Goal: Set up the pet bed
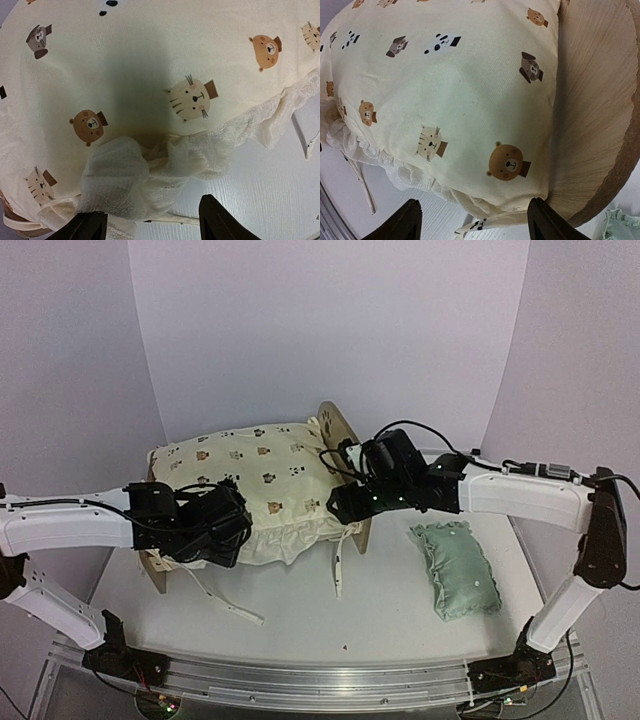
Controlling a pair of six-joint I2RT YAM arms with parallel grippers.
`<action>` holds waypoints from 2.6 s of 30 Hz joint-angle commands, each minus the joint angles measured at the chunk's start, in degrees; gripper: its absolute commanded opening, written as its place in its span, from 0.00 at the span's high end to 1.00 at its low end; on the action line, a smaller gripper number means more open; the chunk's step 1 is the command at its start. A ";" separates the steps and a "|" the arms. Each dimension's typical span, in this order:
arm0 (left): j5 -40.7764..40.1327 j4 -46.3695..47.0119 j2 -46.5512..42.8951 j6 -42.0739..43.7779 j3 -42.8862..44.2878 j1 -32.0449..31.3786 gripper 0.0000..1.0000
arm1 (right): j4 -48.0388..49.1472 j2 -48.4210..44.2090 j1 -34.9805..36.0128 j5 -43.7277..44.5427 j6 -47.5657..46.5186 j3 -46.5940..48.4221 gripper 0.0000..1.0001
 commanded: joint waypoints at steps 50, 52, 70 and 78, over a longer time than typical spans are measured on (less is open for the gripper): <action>22.07 14.68 52.01 24.30 58.83 52.89 0.35 | -1.74 -9.07 -7.31 -15.55 0.86 -9.97 0.27; 23.60 13.23 54.28 24.22 60.38 54.35 0.35 | -1.95 -7.94 -5.87 -15.05 1.82 -9.94 0.33; 35.18 19.04 40.78 18.77 25.86 55.93 0.45 | -10.53 14.69 -2.16 -1.33 1.57 6.22 0.55; 38.52 21.32 32.51 17.13 9.98 52.28 0.48 | -11.12 22.27 -2.28 -2.63 -2.21 13.51 0.54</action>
